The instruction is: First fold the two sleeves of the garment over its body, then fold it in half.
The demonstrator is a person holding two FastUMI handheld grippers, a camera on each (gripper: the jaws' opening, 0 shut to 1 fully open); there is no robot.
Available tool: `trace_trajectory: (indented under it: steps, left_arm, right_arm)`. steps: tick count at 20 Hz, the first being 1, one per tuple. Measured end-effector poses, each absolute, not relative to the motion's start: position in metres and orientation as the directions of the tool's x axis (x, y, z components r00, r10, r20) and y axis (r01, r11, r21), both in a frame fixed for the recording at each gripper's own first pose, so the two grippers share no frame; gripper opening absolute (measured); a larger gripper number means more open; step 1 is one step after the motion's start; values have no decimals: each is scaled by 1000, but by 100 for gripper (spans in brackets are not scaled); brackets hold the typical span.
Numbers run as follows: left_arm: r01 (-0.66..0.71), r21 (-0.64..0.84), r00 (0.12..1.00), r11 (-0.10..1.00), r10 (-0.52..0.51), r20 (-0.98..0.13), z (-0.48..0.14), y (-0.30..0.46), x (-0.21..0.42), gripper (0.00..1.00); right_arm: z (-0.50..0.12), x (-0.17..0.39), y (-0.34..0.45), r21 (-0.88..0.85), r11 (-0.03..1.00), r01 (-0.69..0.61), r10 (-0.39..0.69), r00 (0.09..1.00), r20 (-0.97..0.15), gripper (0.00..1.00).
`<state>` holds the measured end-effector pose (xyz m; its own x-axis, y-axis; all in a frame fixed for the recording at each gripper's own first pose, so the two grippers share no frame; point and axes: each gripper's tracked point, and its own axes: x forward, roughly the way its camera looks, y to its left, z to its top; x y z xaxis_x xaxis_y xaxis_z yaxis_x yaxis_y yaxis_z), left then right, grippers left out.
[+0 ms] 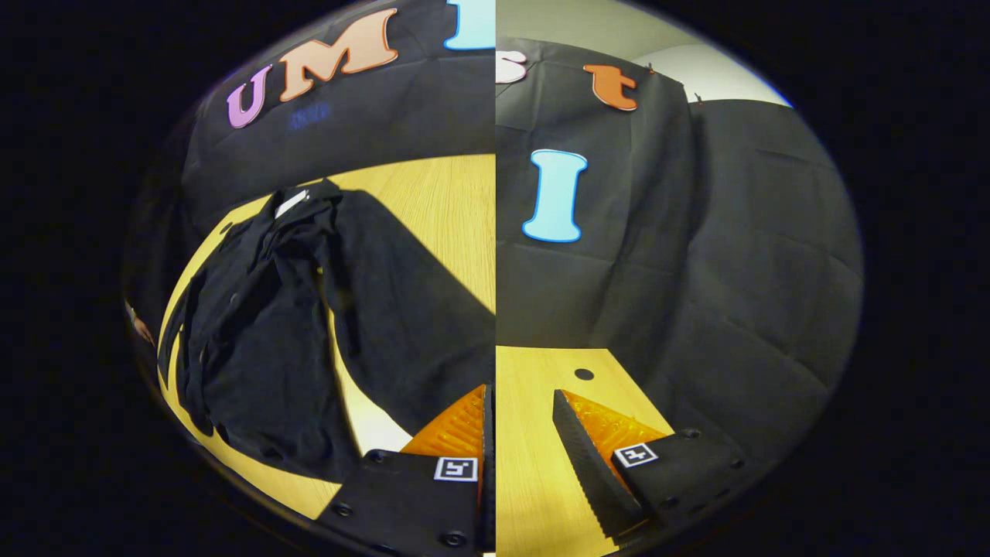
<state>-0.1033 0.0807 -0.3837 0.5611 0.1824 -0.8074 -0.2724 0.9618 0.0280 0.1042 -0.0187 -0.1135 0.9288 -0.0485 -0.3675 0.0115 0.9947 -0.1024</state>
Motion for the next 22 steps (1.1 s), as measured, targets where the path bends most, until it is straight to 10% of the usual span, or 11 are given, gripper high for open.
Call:
trace_trajectory:
  steps: [13, 22]
  left_arm:
    - [-353, -21, 526, 936, 179, -832, -382, 78, -101, 0]
    - [-410, -169, 658, 896, 162, -735, -312, 72, -57, 0]
  right_arm:
    - [-154, 69, -16, -96, 995, -25, -19, 904, -427, 49]
    - [-175, 80, -24, -40, 999, -9, -10, 890, -455, 49]
